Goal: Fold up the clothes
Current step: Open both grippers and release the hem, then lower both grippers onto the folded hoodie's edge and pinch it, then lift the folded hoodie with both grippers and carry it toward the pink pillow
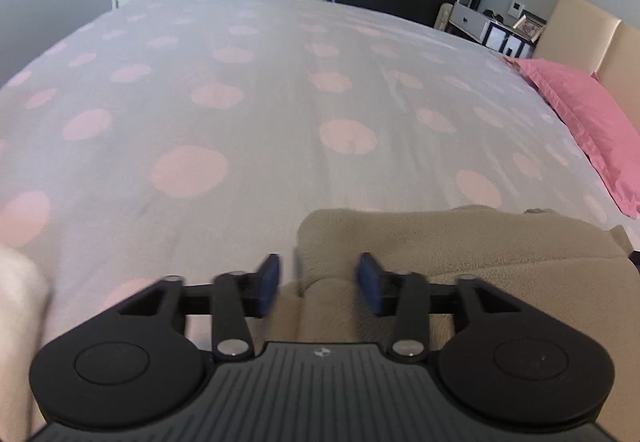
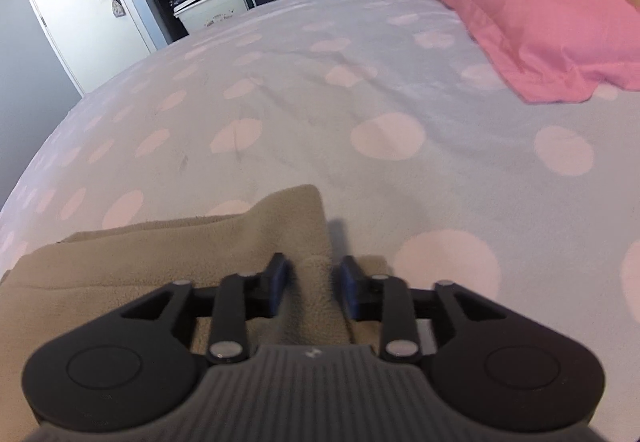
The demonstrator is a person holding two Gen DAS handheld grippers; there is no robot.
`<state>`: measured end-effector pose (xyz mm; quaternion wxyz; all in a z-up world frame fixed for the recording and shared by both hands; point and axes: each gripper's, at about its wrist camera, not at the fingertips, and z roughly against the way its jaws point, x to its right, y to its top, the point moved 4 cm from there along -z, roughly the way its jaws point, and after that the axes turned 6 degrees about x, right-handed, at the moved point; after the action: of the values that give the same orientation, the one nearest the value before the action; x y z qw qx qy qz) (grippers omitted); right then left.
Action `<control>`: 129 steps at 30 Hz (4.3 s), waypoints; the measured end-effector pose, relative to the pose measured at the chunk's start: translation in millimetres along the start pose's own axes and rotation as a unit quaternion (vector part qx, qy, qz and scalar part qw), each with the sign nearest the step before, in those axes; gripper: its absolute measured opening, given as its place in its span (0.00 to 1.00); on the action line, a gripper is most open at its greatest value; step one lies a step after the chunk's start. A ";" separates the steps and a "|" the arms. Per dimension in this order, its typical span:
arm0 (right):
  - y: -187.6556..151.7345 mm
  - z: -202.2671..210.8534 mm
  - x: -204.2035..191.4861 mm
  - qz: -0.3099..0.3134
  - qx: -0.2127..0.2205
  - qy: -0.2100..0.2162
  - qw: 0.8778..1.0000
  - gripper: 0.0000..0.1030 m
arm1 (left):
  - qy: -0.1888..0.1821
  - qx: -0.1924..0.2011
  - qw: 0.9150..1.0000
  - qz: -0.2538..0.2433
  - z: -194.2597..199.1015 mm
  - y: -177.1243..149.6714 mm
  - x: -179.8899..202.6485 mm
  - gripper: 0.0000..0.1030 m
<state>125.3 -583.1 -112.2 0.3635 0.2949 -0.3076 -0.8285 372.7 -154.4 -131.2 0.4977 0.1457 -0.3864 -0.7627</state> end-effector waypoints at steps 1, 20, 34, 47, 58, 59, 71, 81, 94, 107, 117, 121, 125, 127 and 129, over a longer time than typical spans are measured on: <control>1.9 8.0 3.2 -0.001 0.001 0.000 1.000 0.53 | 0.000 -0.004 1.000 0.004 9.6 -0.7 -3.1 0.60; -114.8 163.3 61.9 -0.009 -0.104 0.127 0.986 0.73 | -0.088 -0.062 0.993 0.052 157.1 -126.1 -13.6 0.67; -147.6 161.3 26.7 0.278 -0.076 0.102 0.952 0.28 | -0.077 -0.074 0.991 -0.087 149.4 -148.2 15.6 0.39; -145.4 152.5 31.7 0.268 -0.128 0.044 0.954 0.18 | -0.044 -0.123 0.990 -0.060 157.8 -132.4 -6.5 0.38; -93.8 178.4 61.7 0.098 -0.067 0.048 0.992 0.67 | -0.107 -0.045 0.990 0.076 188.5 -64.2 -29.4 0.71; -87.4 173.7 56.3 0.069 -0.065 0.064 0.993 0.67 | -0.113 -0.056 0.988 0.084 181.4 -62.2 -29.6 0.71; -62.2 100.1 35.1 -0.076 -0.108 0.115 0.985 0.76 | -0.131 -0.102 0.972 0.166 93.0 -86.5 -52.5 0.71; -76.6 38.5 52.5 -0.143 -0.147 0.132 0.970 0.83 | -0.166 -0.102 0.959 0.207 32.9 -93.9 -57.2 0.73; -65.8 -8.5 44.8 -0.150 -0.151 0.189 0.959 0.86 | -0.188 -0.117 0.963 0.155 -0.8 -72.8 -41.2 0.69; -55.1 -5.3 19.2 -0.097 -0.121 0.190 0.969 0.36 | -0.167 -0.076 0.976 0.115 18.6 -70.4 -26.5 0.29; -36.4 39.6 -2.6 -0.063 -0.077 0.147 0.984 0.30 | -0.111 -0.043 0.991 0.058 57.5 -56.4 -2.8 0.21; -29.7 56.3 -7.6 -0.062 -0.058 0.140 0.986 0.28 | -0.115 -0.028 0.992 0.050 75.6 -48.9 2.3 0.19; -26.0 84.4 -11.2 -0.059 -0.034 0.133 0.989 0.27 | -0.120 -0.017 0.992 0.042 92.8 -42.7 8.6 0.18; -21.7 95.5 -17.6 -0.055 -0.022 0.130 0.990 0.26 | -0.127 -0.010 0.991 0.040 103.2 -39.0 12.1 0.17; -17.4 105.4 -22.1 -0.054 -0.013 0.130 0.990 0.26 | -0.132 -0.004 0.990 0.038 114.0 -35.5 15.9 0.17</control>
<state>55.3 -525.2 -51.9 0.3586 0.4116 -0.2307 -0.8055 273.2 -110.3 -79.6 0.4715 0.0267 -0.4511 -0.7573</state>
